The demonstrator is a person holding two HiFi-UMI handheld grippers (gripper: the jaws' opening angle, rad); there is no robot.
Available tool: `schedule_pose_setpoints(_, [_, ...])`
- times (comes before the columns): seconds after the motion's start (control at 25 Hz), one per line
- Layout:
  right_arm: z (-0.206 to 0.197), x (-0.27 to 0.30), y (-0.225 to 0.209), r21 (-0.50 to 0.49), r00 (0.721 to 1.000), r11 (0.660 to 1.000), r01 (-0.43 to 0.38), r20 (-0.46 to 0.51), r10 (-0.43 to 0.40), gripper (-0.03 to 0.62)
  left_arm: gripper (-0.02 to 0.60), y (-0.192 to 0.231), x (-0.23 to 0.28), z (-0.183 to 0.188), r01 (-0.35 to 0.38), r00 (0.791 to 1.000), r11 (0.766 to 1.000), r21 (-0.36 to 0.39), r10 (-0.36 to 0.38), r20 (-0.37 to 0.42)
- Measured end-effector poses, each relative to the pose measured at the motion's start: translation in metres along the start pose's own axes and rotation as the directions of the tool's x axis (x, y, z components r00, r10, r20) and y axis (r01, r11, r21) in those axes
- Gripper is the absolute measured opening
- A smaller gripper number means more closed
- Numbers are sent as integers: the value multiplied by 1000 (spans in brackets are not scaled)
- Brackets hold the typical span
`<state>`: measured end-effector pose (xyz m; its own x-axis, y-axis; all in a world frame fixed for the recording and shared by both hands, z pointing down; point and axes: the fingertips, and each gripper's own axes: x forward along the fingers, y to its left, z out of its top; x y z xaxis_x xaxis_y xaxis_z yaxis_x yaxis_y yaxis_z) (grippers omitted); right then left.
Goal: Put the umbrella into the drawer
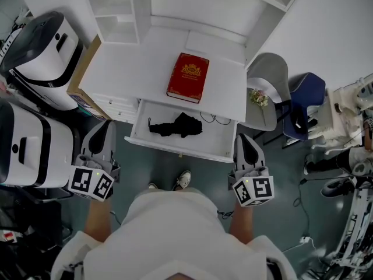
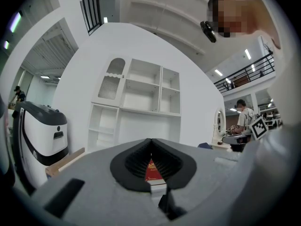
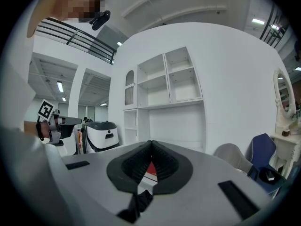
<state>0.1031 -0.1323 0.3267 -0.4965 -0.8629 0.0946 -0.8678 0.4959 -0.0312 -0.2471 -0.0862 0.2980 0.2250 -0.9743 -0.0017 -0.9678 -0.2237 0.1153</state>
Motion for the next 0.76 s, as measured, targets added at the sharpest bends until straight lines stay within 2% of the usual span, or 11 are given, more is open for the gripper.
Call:
schedule_pose_setpoints(0.52, [0, 19, -8, -4, 1000, 1000, -27, -4, 27, 2, 14, -2, 15, -6, -9, 1000, 1000, 0, 9, -16])
schedule_pose_setpoints(0.76, [-2, 27, -17, -1, 1000, 1000, -28, -6, 28, 2, 14, -2, 30, -3, -5, 1000, 996, -88, 5, 11])
